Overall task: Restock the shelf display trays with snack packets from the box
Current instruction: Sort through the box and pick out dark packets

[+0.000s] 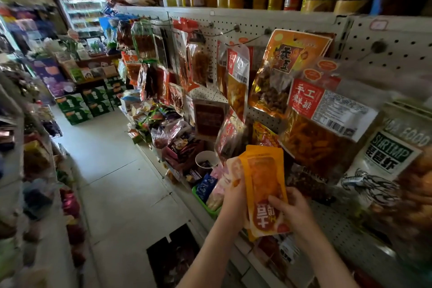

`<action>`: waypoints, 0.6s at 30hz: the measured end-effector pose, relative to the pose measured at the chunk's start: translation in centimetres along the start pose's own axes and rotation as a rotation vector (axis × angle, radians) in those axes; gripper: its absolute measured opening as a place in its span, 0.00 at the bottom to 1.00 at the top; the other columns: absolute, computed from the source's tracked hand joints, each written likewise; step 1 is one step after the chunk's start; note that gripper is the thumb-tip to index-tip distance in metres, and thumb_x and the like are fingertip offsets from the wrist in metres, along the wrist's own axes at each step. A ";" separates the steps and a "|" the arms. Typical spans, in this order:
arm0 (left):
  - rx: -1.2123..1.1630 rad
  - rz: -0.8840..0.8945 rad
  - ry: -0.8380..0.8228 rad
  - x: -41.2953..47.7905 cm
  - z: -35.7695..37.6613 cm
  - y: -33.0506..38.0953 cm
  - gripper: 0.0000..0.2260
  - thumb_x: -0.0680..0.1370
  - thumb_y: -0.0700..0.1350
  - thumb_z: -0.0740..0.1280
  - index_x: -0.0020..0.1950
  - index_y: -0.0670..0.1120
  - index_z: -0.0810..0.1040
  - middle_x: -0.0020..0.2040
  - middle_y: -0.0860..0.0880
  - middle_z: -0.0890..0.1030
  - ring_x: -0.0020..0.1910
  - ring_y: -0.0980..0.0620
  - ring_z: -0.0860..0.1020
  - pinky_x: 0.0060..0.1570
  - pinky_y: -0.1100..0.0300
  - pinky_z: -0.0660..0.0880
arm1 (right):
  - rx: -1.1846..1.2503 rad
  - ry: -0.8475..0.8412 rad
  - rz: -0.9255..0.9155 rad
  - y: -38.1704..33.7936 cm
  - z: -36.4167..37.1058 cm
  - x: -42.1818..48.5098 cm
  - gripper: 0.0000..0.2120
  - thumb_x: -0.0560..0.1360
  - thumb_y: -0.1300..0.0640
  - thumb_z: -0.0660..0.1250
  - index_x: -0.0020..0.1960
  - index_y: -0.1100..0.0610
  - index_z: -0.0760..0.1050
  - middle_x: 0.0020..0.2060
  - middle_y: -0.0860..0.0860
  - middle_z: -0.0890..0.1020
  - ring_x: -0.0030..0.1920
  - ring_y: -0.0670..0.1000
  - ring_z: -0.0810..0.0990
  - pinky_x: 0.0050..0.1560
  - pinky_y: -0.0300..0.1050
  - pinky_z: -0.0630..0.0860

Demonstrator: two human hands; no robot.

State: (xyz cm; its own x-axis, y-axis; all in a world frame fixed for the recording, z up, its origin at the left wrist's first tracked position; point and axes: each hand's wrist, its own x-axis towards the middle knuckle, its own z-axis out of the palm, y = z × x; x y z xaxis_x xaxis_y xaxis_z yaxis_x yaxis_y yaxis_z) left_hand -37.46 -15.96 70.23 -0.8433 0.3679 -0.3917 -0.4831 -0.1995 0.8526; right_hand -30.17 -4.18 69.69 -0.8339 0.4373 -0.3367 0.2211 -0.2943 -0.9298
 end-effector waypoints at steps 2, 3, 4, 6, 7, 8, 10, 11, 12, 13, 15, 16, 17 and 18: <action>0.011 -0.003 -0.016 0.1 -0.6 0.2 0.23 0.81 0.60 0.56 0.63 0.43 0.75 0.46 0.46 0.84 0.42 0.50 0.84 0.37 0.58 0.81 | 0.076 -0.010 -0.011 0.2 -0.2 -0.3 0.22 0.69 0.63 0.72 0.61 0.60 0.71 0.49 0.59 0.82 0.47 0.60 0.83 0.44 0.54 0.79; -0.004 -0.033 -0.016 0.2 -0.9 0.3 0.25 0.80 0.62 0.55 0.65 0.44 0.73 0.49 0.46 0.83 0.44 0.49 0.83 0.38 0.57 0.82 | 0.111 -0.013 -0.019 0.4 -0.4 -0.5 0.22 0.68 0.62 0.72 0.61 0.59 0.71 0.50 0.59 0.82 0.48 0.60 0.83 0.45 0.55 0.79; -0.014 -0.069 0.008 0.3 -1.2 0.4 0.27 0.79 0.63 0.55 0.68 0.44 0.71 0.52 0.44 0.82 0.47 0.47 0.82 0.42 0.54 0.82 | 0.152 -0.011 -0.028 0.4 -0.7 -0.7 0.21 0.68 0.62 0.71 0.60 0.58 0.71 0.50 0.59 0.82 0.48 0.60 0.83 0.45 0.56 0.79; -0.012 -0.087 0.051 0.9 -2.1 0.2 0.27 0.79 0.62 0.58 0.70 0.45 0.69 0.58 0.42 0.80 0.52 0.43 0.81 0.52 0.45 0.80 | 0.195 0.003 -0.048 0.4 -1.2 -0.8 0.16 0.71 0.63 0.70 0.57 0.55 0.71 0.50 0.58 0.82 0.48 0.60 0.83 0.45 0.57 0.80; 0.000 -0.068 0.080 1.2 -2.6 0.0 0.25 0.80 0.60 0.59 0.69 0.45 0.70 0.58 0.41 0.80 0.53 0.42 0.81 0.54 0.43 0.79 | 0.190 0.008 -0.061 0.4 -1.6 -0.8 0.15 0.72 0.64 0.69 0.56 0.55 0.71 0.51 0.59 0.82 0.48 0.60 0.83 0.46 0.57 0.80; 0.013 -0.034 0.120 1.4 -3.0 0.1 0.22 0.80 0.58 0.60 0.68 0.45 0.71 0.57 0.41 0.81 0.53 0.42 0.81 0.55 0.42 0.78 | 0.192 -0.008 -0.075 0.2 -1.9 -0.9 0.15 0.73 0.64 0.68 0.57 0.55 0.71 0.52 0.59 0.82 0.48 0.60 0.83 0.46 0.57 0.80; 0.025 0.023 0.223 1.6 -4.1 0.0 0.17 0.81 0.55 0.61 0.64 0.45 0.73 0.55 0.42 0.81 0.53 0.42 0.81 0.56 0.41 0.78 | 0.241 -0.084 -0.084 0.0 -2.5 -1.3 0.18 0.72 0.63 0.66 0.61 0.55 0.71 0.52 0.57 0.83 0.48 0.58 0.83 0.42 0.53 0.80; 0.023 0.038 0.276 1.7 -4.7 -0.1 0.14 0.81 0.54 0.61 0.60 0.46 0.74 0.54 0.43 0.80 0.53 0.42 0.80 0.56 0.41 0.77 | 0.262 -0.134 -0.079 0.1 -2.9 -1.4 0.20 0.72 0.62 0.65 0.62 0.54 0.71 0.52 0.56 0.83 0.49 0.58 0.84 0.41 0.52 0.80; 0.016 0.035 0.311 1.5 -5.0 0.0 0.11 0.81 0.53 0.62 0.57 0.47 0.74 0.53 0.43 0.80 0.53 0.42 0.80 0.57 0.41 0.77 | 0.275 -0.190 -0.074 0.2 -3.3 -1.5 0.20 0.72 0.61 0.65 0.64 0.53 0.72 0.54 0.56 0.83 0.50 0.58 0.83 0.41 0.52 0.81; 0.003 0.004 0.342 2.0 -5.3 -0.3 0.11 0.80 0.53 0.63 0.54 0.46 0.75 0.52 0.43 0.80 0.53 0.41 0.80 0.57 0.41 0.77 | 0.275 -0.240 -0.070 0.2 -3.7 -1.6 0.21 0.72 0.61 0.67 0.65 0.52 0.72 0.55 0.57 0.82 0.51 0.59 0.83 0.42 0.52 0.81; -0.060 -0.125 0.324 2.1 -5.3 -0.2 0.18 0.78 0.57 0.65 0.54 0.42 0.78 0.51 0.40 0.82 0.52 0.40 0.81 0.56 0.42 0.77 | 0.259 -0.313 -0.061 0.5 -4.3 -1.2 0.30 0.67 0.57 0.76 0.67 0.53 0.71 0.58 0.60 0.80 0.53 0.62 0.82 0.45 0.55 0.80; -0.109 -0.199 0.266 2.1 -5.0 -0.2 0.23 0.76 0.59 0.66 0.57 0.41 0.79 0.52 0.40 0.83 0.52 0.40 0.82 0.56 0.43 0.78 | 0.224 -0.342 -0.053 0.5 -4.4 -1.2 0.38 0.61 0.54 0.80 0.68 0.54 0.71 0.58 0.61 0.80 0.52 0.62 0.82 0.45 0.56 0.80; -0.176 -0.240 0.159 2.1 -4.6 -0.1 0.25 0.75 0.60 0.67 0.60 0.40 0.79 0.53 0.39 0.83 0.52 0.41 0.82 0.55 0.44 0.78 | 0.177 -0.374 -0.050 0.3 -4.3 -1.3 0.43 0.55 0.52 0.82 0.68 0.54 0.70 0.57 0.61 0.80 0.51 0.62 0.82 0.45 0.56 0.80; -0.200 -0.290 0.077 2.0 -4.1 -0.2 0.22 0.76 0.58 0.67 0.58 0.40 0.80 0.50 0.40 0.84 0.49 0.42 0.83 0.50 0.49 0.80 | 0.134 -0.399 -0.050 0.3 -4.2 -1.5 0.46 0.52 0.50 0.84 0.67 0.53 0.71 0.56 0.61 0.81 0.51 0.62 0.82 0.44 0.55 0.81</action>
State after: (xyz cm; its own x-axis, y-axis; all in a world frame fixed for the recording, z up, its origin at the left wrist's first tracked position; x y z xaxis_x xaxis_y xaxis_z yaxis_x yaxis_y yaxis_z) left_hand -40.00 -18.95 67.90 -0.6759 0.3674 -0.6389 -0.7351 -0.2729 0.6207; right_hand -26.73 -1.40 69.33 -0.9781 0.0987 -0.1833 0.1295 -0.4008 -0.9070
